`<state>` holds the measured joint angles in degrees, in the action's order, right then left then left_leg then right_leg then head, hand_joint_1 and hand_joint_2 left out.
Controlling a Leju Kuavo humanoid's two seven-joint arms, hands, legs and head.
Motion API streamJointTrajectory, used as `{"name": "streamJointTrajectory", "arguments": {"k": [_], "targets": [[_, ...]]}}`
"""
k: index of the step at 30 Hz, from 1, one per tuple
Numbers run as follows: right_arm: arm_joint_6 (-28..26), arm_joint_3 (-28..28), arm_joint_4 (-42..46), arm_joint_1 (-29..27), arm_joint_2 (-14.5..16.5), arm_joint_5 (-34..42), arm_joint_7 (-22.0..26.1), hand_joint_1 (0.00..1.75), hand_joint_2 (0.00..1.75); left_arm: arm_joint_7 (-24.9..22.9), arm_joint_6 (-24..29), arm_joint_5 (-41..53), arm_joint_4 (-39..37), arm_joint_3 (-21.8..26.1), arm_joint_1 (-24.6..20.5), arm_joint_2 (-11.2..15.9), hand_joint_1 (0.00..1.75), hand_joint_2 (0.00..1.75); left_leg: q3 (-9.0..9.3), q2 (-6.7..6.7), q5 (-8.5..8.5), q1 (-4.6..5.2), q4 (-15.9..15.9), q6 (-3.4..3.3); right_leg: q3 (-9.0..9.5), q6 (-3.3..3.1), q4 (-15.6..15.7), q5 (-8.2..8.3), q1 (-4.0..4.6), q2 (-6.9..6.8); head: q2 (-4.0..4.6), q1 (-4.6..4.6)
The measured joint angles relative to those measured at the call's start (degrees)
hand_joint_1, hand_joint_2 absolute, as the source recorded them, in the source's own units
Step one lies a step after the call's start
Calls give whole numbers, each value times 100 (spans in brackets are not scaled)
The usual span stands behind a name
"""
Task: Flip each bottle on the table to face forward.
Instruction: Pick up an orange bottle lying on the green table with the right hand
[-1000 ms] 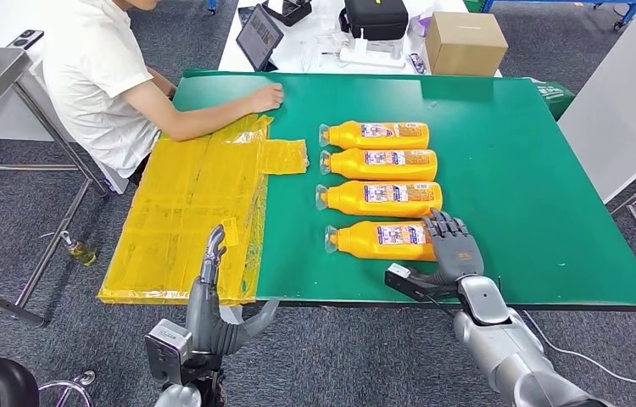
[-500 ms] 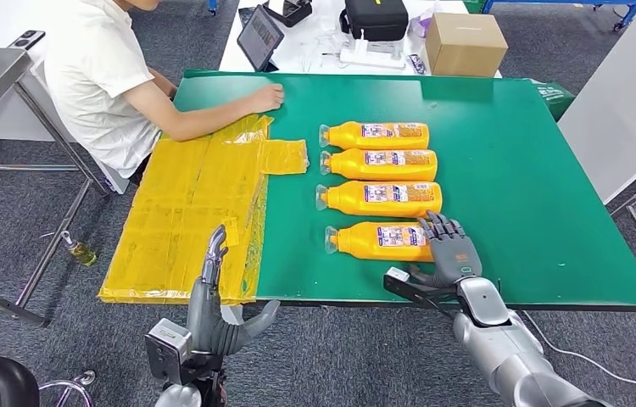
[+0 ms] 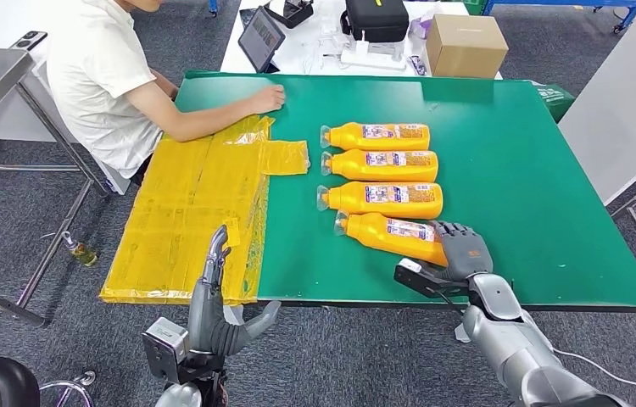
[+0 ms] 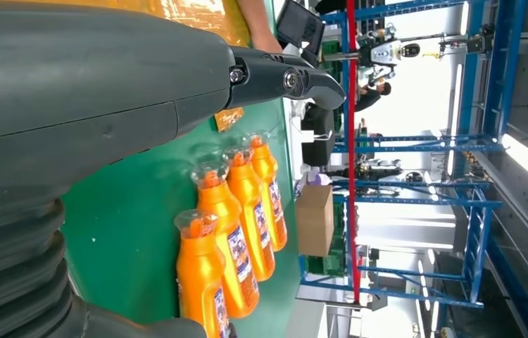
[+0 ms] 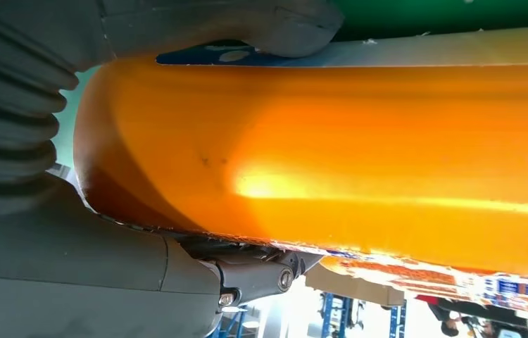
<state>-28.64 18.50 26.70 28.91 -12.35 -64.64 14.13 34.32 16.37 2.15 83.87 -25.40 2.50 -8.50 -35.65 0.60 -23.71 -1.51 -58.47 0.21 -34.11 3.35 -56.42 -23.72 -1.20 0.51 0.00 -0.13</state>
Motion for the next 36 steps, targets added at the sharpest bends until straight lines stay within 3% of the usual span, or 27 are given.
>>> {"name": "streamJointTrajectory", "arguments": {"k": [4, 11, 16, 20, 25, 36], "targets": [[95, -81, -79, 14, -5, 245, 305, 175, 175, 4, -28, -43, -2, -14, -11, 0, 0, 175, 16, -1, -6, 0, 0, -3, 14, 6, 6, -4, 0, 1, 0, -1], [785, -648, 53, -104, 183, 1630, 1666, 175, 175, 46, -78, -128, -31, -17, -13, -2, 0, 175, 36, -27, -17, -4, 0, 8, 83, -2, 7, 10, 4, 26, 0, 0], [1486, -838, 752, -509, 499, 2716, 2480, 175, 175, 78, -138, -313, -29, -13, -7, -5, 0, 175, 38, -37, -17, -14, 2, 12, 79, -10, 6, 9, 17, 35, 0, -1], [1710, -780, 1573, -1002, 689, 3208, 2587, 175, 175, 76, -159, -433, -28, -11, 0, -14, 0, 175, 15, -32, -13, -18, 2, 16, 63, -11, 3, 8, 20, 31, 0, 1], [1732, -536, 2310, -1440, 779, 3261, 2596, 175, 175, 47, -228, -611, -21, -5, 0, -32, 0, 175, -18, -27, -8, -14, 2, 15, 37, -10, 1, 9, 16, 27, 0, -1], [1136, 530, 3019, -1805, 1071, 3243, 2558, 175, 175, -567, -744, -1285, -31, 3, -109, -50, 0, 175, -49, -29, -9, -17, 2, 17, -1, -11, -2, 8, 18, 28, 0, 0]]}}
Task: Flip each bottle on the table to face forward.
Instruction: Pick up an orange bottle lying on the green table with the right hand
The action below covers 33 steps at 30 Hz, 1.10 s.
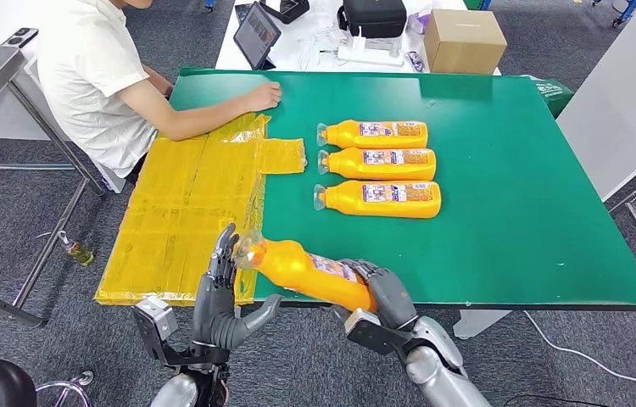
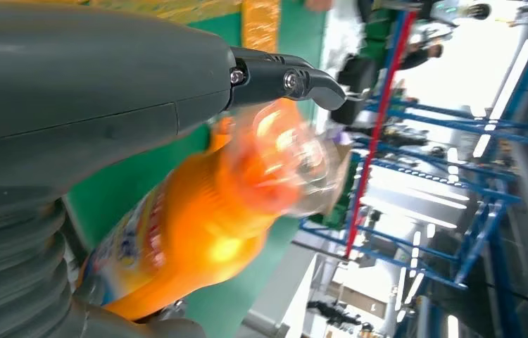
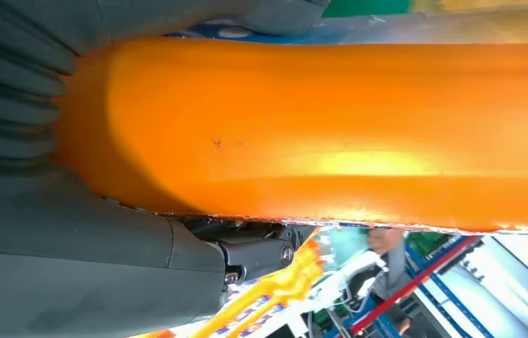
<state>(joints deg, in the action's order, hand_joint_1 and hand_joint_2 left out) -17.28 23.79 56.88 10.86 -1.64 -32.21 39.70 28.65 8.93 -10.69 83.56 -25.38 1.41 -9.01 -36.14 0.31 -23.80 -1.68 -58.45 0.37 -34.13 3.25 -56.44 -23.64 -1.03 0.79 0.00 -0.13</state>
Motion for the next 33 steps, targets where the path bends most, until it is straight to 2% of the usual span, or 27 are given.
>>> {"name": "streamJointTrajectory", "arguments": {"k": [7, 18, 26, 33], "targets": [[-332, 265, 27, 1, 233, 194, -125, 174, 175, -362, -113, -404, -66, -38, -113, 19, 0, 175, -11, 10, 3, 2, 0, -2, 0, 0, 0, 0, -2, -5, 0, -2], [-656, 481, -99, 58, 412, 273, -124, 175, 175, -462, -193, -822, -68, -133, -290, 96, 0, 175, -17, 23, 4, 1, 0, -2, -4, 0, -2, 0, 0, -15, 0, -2], [-904, 816, -144, 100, 568, 362, -78, 175, 175, -680, 522, -1233, -140, -143, -269, 84, 0, 175, -18, 16, 5, 1, 0, -1, -14, 0, -1, 0, -1, -13, 0, -1], [-1140, 1012, -180, 120, 595, 449, -106, 175, 175, -745, 687, -1612, -186, -259, -243, 98, 0, 175, -23, 20, 6, 1, 0, -1, -13, 0, -1, 0, -1, -16, 0, -2]]}}
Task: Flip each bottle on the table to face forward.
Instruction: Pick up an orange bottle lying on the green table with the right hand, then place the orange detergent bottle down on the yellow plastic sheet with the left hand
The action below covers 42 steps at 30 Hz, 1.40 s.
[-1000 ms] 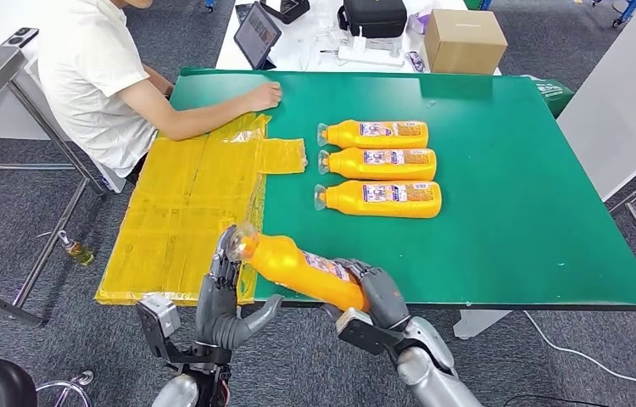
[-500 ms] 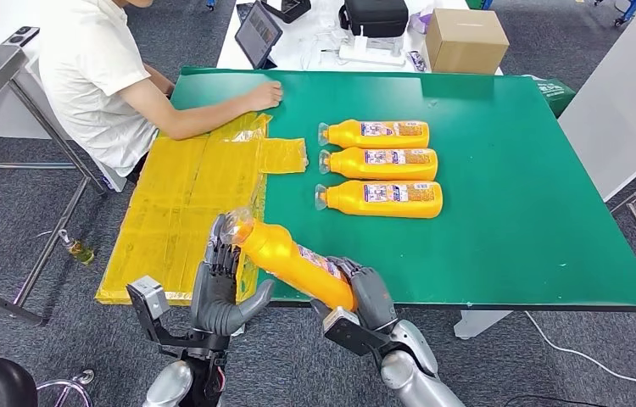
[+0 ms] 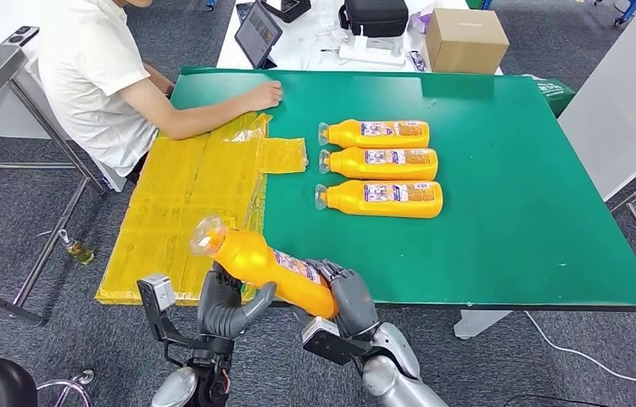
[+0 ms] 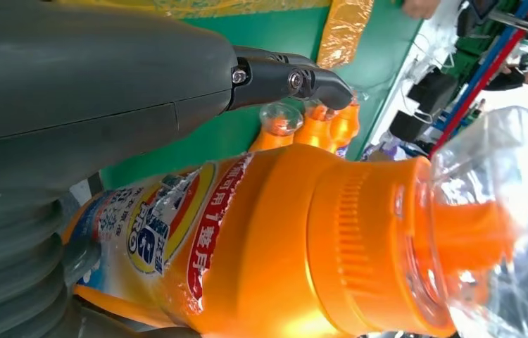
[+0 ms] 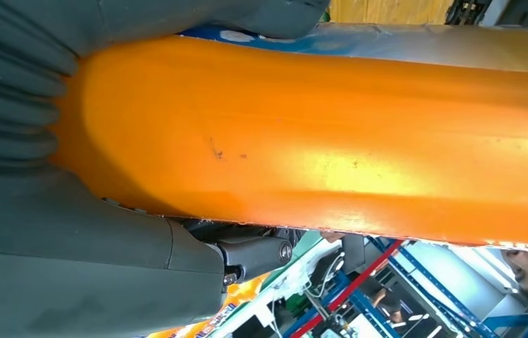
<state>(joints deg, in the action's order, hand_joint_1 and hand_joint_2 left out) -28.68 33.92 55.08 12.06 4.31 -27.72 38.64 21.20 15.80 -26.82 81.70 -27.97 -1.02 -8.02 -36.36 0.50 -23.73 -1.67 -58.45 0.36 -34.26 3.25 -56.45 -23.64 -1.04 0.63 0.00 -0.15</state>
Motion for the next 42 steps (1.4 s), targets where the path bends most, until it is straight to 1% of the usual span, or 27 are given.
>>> {"name": "streamJointTrajectory", "arguments": {"k": [4, 7, 9, 11, 12, 13, 15, 17, 18, 20, 21, 25, 28, 31, 33, 35, 36, 37, 39, 40, 42], "targets": [[-27, 51, -12, -1, 1, 29, -6, 175, 175, -56, 112, -185, -4, -13, 5, 0, 0, 175, 0, 0, 0, 0, 0, 0, 0, 0, 0, 0, 0, -1, 0, 0], [-21, 85, -25, -1, 1, 56, -19, 175, 175, -57, 48, -274, -3, -32, 6, 5, 0, 175, 0, 0, 0, 0, 0, 0, 0, 0, 0, 0, 0, 0, 0, 0], [-9, 109, -51, 2, 2, 81, -32, 175, 175, -31, -145, -370, 14, -63, 23, 22, 0, 175, 0, 0, 0, 0, 0, 0, 0, 0, 0, 0, 0, 0, 0, 0], [23, 126, -111, 17, 3, 84, -27, 175, 175, -2, -453, -512, 72, -103, 58, 41, 0, 175, 0, 0, 0, 0, 0, 0, -1, 0, 0, 0, 0, 0, 0, 1], [40, 134, -160, 36, 5, 67, -13, 175, 175, -11, -663, -638, 113, -119, 73, 47, 7, 175, -1, 0, 0, 0, 0, 0, -1, 0, 0, 0, 0, 0, 0, 1], [57, 143, -230, 62, 11, 36, 15, 175, 175, -45, -935, -822, 155, -128, 82, 54, 17, 175, -1, 0, 0, 0, 0, 0, -1, 0, 0, 0, 0, 0, 0, 0], [58, 168, -388, 132, 33, -32, 89, 175, 175, -127, -1461, -1166, 209, -119, 91, 78, 86, 175, -1, -1, 0, 0, 0, 0, -1, 0, 0, 0, 0, 0, 0, -1], [25, 221, -522, 202, 59, -59, 148, 175, 175, -176, -1823, -1349, 224, -75, 102, 114, 143, 175, 1, -3, 0, 0, 0, 0, -2, 0, 0, 0, 0, 1, 0, 1], [3, 259, -571, 230, 71, -51, 163, 175, 175, -191, -1939, -1386, 222, -44, 111, 126, 148, 175, 1, -3, 0, 0, 0, 0, -3, 0, 0, 0, 0, 1, 0, 1], [-34, 343, -632, 267, 91, -16, 170, 175, 175, -209, -2067, -1403, 220, 14, 131, 134, 155, 175, 1, -3, 1, -1, 0, 1, -3, 0, 0, 0, 1, 1, 0, 1], [-44, 381, -654, 281, 98, -3, 170, 175, 175, -214, -2101, -1402, 217, 36, 139, 137, 154, 175, 1, -3, 1, -1, 0, 1, -3, 0, 0, 0, 1, 1, 0, 2], [-58, 473, -726, 322, 115, -1, 170, 173, 175, -210, -2132, -1378, 189, 92, 152, 140, 166, 175, 1, -3, 1, -1, 0, 1, -3, 0, 0, 0, 0, 1, 0, 1], [-86, 508, -774, 337, 139, -13, 169, 174, 175, -190, -2133, -1267, 168, 122, 152, 141, 164, 175, 1, -3, 1, 0, 0, 1, -3, 0, 0, 0, 0, 1, 0, 1], [-114, 523, -823, 350, 155, -18, 168, 172, 175, -122, -2054, -1003, 142, 124, 142, 142, 174, 175, 1, -3, 1, 0, 0, 1, -4, 0, 0, 0, 0, 1, 0, 1], [-93, 525, -847, 355, 157, -38, 157, 171, 175, -39, -1846, -648, 113, 96, 114, 142, 175, 175, 1, -3, 1, 0, 0, 1, -3, 0, 0, 0, 0, 1, 0, 1], [-49, 525, -854, 355, 157, -72, 125, 156, 175, 62, -1595, -253, 76, 39, 74, 142, 175, 175, 1, -2, 1, 0, 0, 1, -3, 0, 0, 0, 0, 1, 0, 1], [-27, 525, -855, 354, 157, -85, 107, 116, 175, 100, -1510, -116, 56, 14, 55, 142, 175, 175, 1, -2, 1, 0, 0, 1, -3, -1, 0, 0, 0, 1, 0, 1], [-7, 525, -854, 354, 157, -96, 83, 75, 131, 126, -1453, -24, 36, -4, 37, 142, 175, 175, 1, -2, 1, 0, 0, 1, -3, -1, 0, 1, 0, 1, 0, 1], [26, 527, -851, 353, 156, -119, 20, 3, 44, 141, -1413, 44, 3, -28, 0, 142, 175, 175, 1, -2, 1, 0, 0, 1, -3, -1, 0, 1, 0, 1, 0, 1], [39, 529, -849, 350, 156, -139, -27, 0, 0, 134, -1410, 48, -9, -37, -16, 142, 175, 175, 1, -2, 1, 0, 0, 1, -3, 0, 0, 1, 0, 1, 0, 1], [32, 534, -841, 337, 158, -192, -116, 0, 0, 99, -1420, 18, -26, -47, -30, 142, 175, 175, 1, -2, 1, 0, 0, 1, -3, 0, 0, 0, 0, 1, 0, 1]]}}
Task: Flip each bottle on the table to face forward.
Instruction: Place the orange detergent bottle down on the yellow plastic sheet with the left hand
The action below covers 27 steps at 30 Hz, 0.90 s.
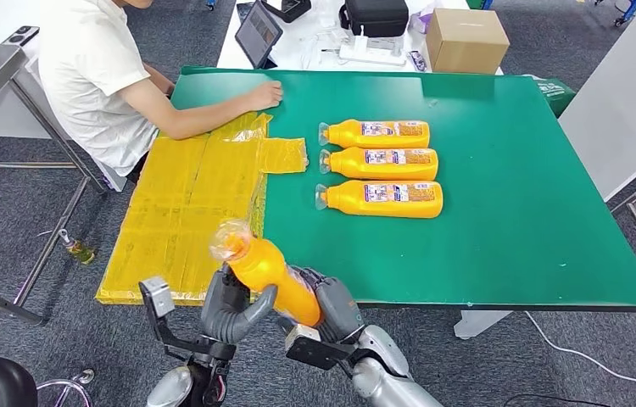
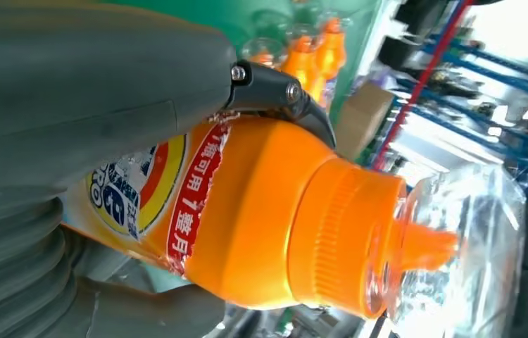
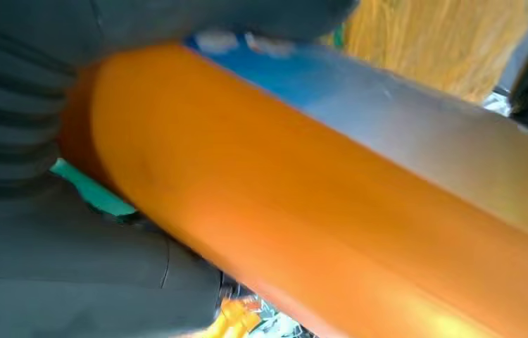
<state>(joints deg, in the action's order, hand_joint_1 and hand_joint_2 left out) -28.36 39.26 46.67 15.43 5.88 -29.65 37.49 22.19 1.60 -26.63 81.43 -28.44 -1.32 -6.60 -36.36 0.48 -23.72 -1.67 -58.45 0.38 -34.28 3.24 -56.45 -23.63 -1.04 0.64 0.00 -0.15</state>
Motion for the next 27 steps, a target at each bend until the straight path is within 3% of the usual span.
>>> {"name": "streamJointTrajectory", "arguments": {"k": [10, 21, 24, 27], "targets": [[-764, 6, 44, -61, 47, -243, 148, 0, 0, -168, -4, -411, -10, 69, -2, 3, 175, 175, 0, 0, 0, 0, 0, 0, 0, 0, 0, 0, 0, 0, 0, 0], [-1035, -21, 183, -110, 48, -115, 234, 0, 0, -230, -37, -610, 52, 255, -4, 56, 175, 175, 0, 0, 0, 0, 0, 0, 0, 0, 0, 0, 0, 0, 0, 0], [-1105, -125, 327, -192, 52, -239, 234, 0, 0, -21, 338, -233, 87, 302, -6, 61, 175, 175, 0, 0, 0, 0, 0, 0, -1, 0, 0, 0, 0, 0, 0, -1], [-1128, -594, 904, -485, 114, -667, 234, 0, 0, 391, 1228, 754, 176, 398, -45, 97, 175, 175, -1, 1, 0, -1, 0, 0, -1, 0, 0, 0, 1, -1, 0, 0]]}}
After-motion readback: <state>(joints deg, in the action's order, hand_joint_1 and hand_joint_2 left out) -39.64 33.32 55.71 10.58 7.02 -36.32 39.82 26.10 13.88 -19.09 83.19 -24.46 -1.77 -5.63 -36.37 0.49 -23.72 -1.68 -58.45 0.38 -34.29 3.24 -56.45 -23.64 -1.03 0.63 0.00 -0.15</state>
